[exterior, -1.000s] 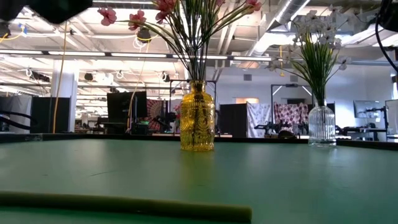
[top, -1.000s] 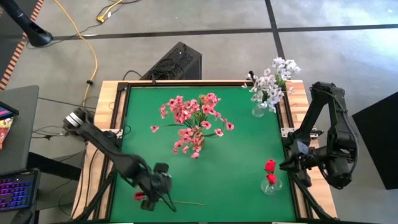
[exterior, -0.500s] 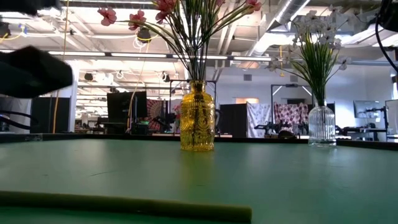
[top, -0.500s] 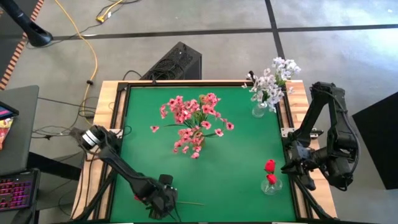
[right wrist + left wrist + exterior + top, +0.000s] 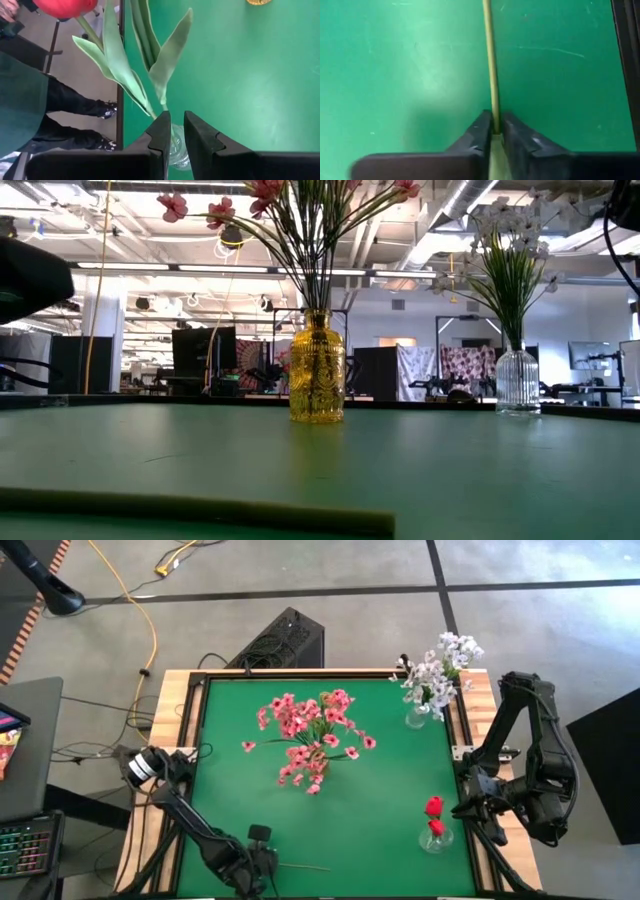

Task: Sort flowers into vase by color
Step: Put the red flower into the bottom transparent vase

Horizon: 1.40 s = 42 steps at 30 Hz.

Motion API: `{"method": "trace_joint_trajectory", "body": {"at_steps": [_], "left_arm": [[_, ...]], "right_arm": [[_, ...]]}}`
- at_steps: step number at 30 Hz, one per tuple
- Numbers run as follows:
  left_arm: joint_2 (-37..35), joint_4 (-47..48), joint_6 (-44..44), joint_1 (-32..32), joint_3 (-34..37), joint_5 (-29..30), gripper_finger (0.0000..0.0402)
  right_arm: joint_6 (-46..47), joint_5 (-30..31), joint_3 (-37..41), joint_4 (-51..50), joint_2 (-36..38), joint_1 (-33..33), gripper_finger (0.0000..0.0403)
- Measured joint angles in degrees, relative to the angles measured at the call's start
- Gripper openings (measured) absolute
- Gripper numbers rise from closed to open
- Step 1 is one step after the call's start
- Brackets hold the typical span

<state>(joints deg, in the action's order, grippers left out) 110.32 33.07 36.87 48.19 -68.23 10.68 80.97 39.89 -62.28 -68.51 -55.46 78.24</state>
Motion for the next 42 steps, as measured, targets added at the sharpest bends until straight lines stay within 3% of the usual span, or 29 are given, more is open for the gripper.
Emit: {"method": "trace_joint_trajectory", "body": {"at_steps": [2, 9, 14, 18, 23, 31, 35, 39, 42], "left_arm": [[0.0, 0.08, 1.57, 0.3, 0.02, -0.34, 0.001], [-2.37, 5.43, 1.05, -1.18, -3.53, -3.56, 0.0001], [-8.64, 11.8, -1.41, -4.9, -8.88, -1.84, 0.0], [-14.48, 11.45, -1.79, -8.41, -12.06, -1.98, 0.0], [-21.3, 9.88, -0.12, -13.48, -15.37, -4.94, 0.0], [-25.96, -0.26, 6.7, -17.61, -19.42, -9.26, 0.0], [-25.99, -11.58, 10.88, -19.11, -20.26, -10.3, 0.0], [-25.97, -21.61, 14.15, -21.53, -20.26, -7.31, 0.0], [-25.97, -27.31, 18.17, -22.96, -20.26, -2.37, 0.0]], "right_arm": [[0.0, 0.68, 0.0, -0.02, 0.0, -0.02, 0.0082], [0.09, 0.78, 0.0, 0.2, 0.0, -0.02, 0.0082], [-0.4, 2.32, 0.0, 0.1, 0.03, -1.01, 0.0082], [-0.83, 2.66, 0.0, 0.12, 0.07, -2.73, 0.0082], [-7.8, 2.95, -1.65, 0.33, -0.02, -4.67, 0.0082], [-28.68, 9.72, -10.87, 0.31, -0.02, -8.62, 0.0082], [-41.46, 14.78, -17.17, 1.51, -0.04, -10.56, 0.0082], [-61.83, 20.47, -22.28, 7.8, -0.04, -12.88, 0.0082], [-84.28, 22.12, -23.6, 18.99, -0.02, -15.63, 0.0082]]}}
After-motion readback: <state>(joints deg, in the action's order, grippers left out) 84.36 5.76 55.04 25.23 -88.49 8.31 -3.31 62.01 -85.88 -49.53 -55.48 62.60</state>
